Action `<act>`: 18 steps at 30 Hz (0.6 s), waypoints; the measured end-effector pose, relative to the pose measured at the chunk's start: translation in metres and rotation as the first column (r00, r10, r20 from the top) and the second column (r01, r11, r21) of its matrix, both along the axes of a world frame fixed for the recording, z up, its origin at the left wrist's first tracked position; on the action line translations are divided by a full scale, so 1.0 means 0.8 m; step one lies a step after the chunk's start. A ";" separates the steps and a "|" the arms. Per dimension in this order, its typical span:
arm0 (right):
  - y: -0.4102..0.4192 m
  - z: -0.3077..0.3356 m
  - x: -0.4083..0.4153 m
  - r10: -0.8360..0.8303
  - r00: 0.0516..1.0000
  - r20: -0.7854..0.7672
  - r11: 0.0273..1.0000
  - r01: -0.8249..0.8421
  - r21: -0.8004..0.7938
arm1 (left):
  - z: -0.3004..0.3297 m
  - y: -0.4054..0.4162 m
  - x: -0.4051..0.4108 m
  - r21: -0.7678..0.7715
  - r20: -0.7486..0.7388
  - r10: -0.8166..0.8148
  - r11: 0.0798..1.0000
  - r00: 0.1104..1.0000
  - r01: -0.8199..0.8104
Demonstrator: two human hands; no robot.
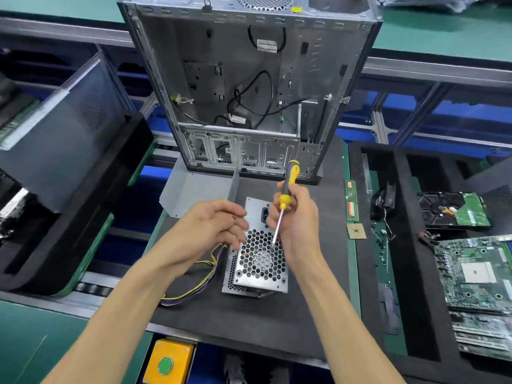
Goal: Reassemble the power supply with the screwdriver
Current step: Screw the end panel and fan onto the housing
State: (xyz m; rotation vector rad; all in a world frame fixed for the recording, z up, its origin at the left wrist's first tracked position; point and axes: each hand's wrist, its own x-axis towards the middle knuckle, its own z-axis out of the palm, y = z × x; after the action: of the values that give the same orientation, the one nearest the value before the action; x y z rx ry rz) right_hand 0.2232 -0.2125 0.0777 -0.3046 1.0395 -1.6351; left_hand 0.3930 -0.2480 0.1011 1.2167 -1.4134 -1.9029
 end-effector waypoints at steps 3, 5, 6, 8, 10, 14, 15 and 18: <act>-0.003 -0.004 0.004 -0.001 0.998 -0.058 1.000 -0.001 -0.022 | 0.004 0.005 -0.001 -0.014 -0.059 0.042 0.999 0.997 -0.043; -0.003 -0.005 0.003 0.029 0.997 -0.077 0.999 -0.031 -0.031 | 0.006 0.007 -0.004 -0.034 -0.064 0.067 0.997 0.996 -0.069; -0.003 -0.004 0.003 0.045 0.996 -0.072 0.998 -0.047 -0.031 | 0.007 0.007 -0.005 -0.035 -0.068 0.094 0.995 0.993 -0.097; -0.004 -0.003 0.002 0.050 0.999 -0.020 0.998 -0.050 -0.026 | 0.006 0.005 -0.008 -0.014 -0.082 0.158 0.987 0.984 -0.159; -0.004 -0.003 0.002 0.023 0.998 0.058 0.999 -0.021 -0.025 | 0.005 0.005 -0.011 0.025 -0.112 0.181 0.983 0.977 -0.180; -0.004 -0.004 0.003 -0.018 0.997 0.071 0.998 0.022 -0.053 | 0.004 0.007 -0.013 0.074 -0.169 0.200 0.979 0.965 -0.190; -0.004 -0.005 0.003 -0.023 0.998 0.059 0.998 0.026 -0.060 | 0.003 0.007 -0.013 0.080 -0.177 0.208 0.977 0.962 -0.196; -0.004 -0.007 0.003 -0.042 0.998 0.054 0.996 0.046 -0.075 | 0.003 0.009 -0.014 0.091 -0.177 0.222 0.974 0.959 -0.209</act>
State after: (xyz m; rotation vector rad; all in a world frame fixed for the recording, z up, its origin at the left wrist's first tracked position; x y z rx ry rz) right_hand 0.2257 -0.2161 0.0724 -0.2901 0.9519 -1.7167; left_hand 0.3819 -0.2408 0.1033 1.1406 -1.0778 -1.8741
